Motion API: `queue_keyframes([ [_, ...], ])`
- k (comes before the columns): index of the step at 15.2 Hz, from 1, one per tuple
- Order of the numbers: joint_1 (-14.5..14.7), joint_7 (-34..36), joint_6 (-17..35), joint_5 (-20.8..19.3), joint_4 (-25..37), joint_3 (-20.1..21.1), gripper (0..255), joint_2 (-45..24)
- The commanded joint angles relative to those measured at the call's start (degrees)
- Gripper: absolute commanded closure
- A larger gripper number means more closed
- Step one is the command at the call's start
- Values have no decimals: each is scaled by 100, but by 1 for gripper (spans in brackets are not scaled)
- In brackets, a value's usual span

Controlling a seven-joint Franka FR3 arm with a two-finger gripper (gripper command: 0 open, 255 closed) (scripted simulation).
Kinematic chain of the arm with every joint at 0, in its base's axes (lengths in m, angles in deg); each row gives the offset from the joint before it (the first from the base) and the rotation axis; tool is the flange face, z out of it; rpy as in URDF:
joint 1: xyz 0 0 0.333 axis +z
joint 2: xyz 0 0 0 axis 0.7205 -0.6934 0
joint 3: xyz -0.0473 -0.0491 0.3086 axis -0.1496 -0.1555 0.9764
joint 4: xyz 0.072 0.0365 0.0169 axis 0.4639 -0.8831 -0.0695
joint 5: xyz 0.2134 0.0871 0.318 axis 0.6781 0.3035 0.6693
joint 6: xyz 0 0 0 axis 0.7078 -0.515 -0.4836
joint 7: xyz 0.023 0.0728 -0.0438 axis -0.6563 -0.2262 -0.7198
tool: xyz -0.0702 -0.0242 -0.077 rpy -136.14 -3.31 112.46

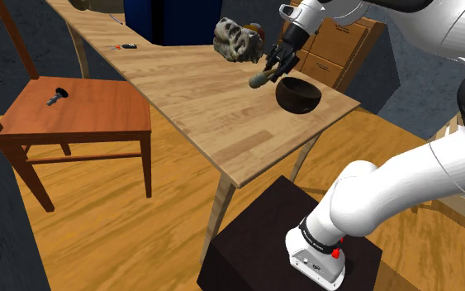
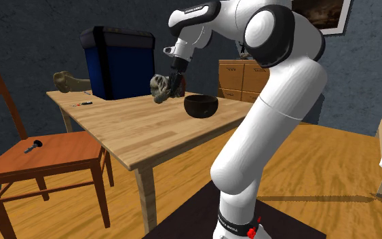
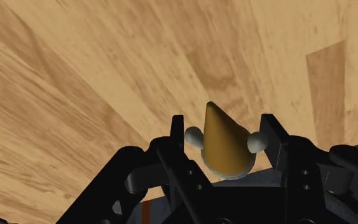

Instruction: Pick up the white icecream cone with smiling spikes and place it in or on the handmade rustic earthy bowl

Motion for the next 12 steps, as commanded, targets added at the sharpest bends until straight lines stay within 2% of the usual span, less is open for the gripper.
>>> queue_keyframes([
  [1,15,42,-135,13,169,5,255,-30],
  [9,68,163,-676,72,881,-17,255,-195],
  [12,-60,-216,-871,-40,946,-315,255,-163],
])
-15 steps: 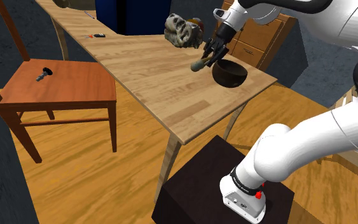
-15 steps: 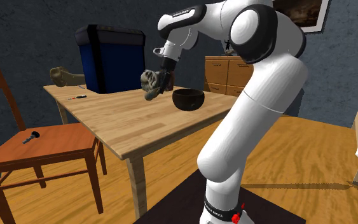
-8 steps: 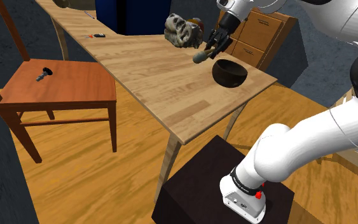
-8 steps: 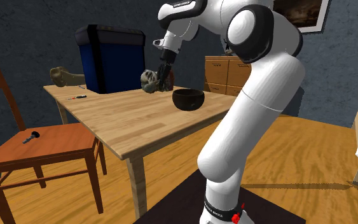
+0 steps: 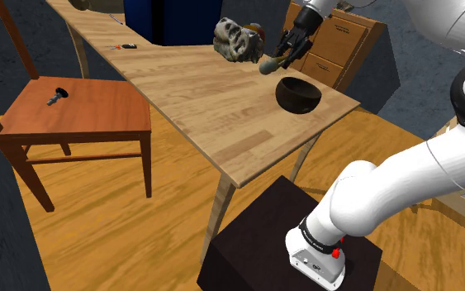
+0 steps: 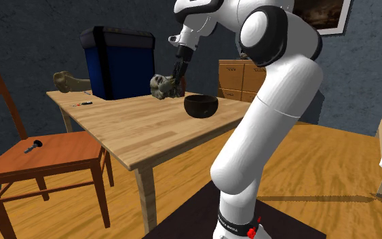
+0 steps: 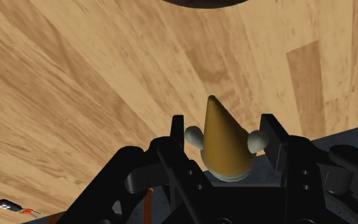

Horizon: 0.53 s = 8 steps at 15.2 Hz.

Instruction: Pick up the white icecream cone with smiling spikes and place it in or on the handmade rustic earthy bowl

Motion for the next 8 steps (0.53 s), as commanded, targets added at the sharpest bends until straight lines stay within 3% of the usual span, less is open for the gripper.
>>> queue_keyframes([
  [1,-83,-256,-139,-75,58,-202,255,16],
  [8,-302,-1257,-606,-259,495,-1037,255,-208],
])
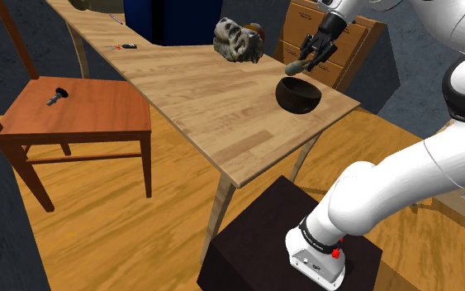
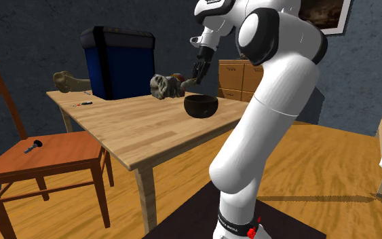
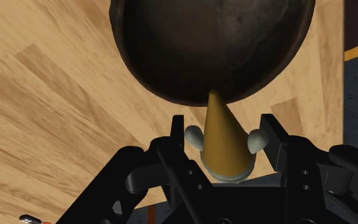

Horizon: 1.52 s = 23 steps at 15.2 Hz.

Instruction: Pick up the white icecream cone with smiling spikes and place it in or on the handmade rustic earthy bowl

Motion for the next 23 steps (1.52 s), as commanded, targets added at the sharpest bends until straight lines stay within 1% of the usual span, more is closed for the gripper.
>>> queue_keyframes([
  [1,-52,-312,-123,-34,143,-255,255,-104],
  [2,-73,-457,-184,-39,229,-379,255,-171],
  [15,-200,-597,782,-230,-1012,-313,255,138],
  [22,-199,-596,782,-230,-1012,-314,255,138],
  [23,-200,-596,782,-230,-1012,-314,0,139],
])
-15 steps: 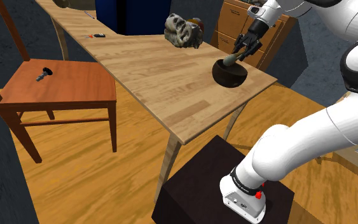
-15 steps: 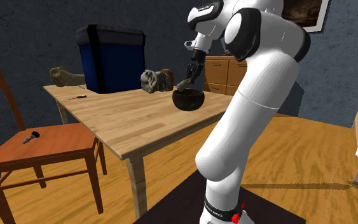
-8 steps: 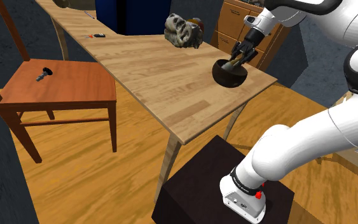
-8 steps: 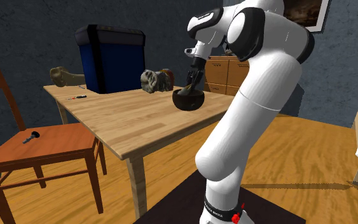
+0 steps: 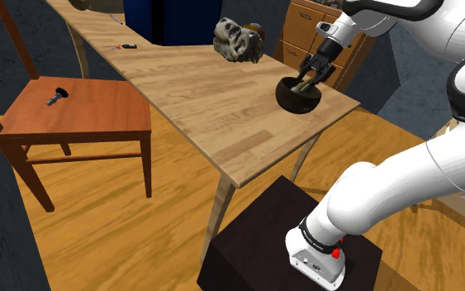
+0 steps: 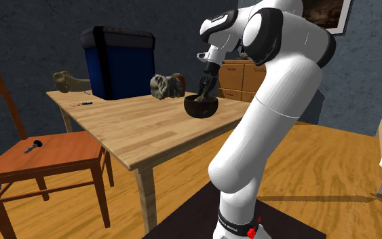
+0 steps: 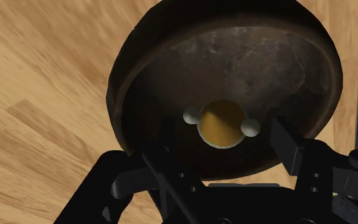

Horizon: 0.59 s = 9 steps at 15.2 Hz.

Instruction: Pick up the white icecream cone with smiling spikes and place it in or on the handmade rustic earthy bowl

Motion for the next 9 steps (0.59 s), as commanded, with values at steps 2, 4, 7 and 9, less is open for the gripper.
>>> queue_keyframes([
  [2,0,0,0,0,0,0,0,0],
  [4,0,0,0,0,0,0,0,0],
  [7,36,-60,-394,59,515,-115,0,-160],
  [9,74,-133,-757,136,1010,-247,0,-343],
])
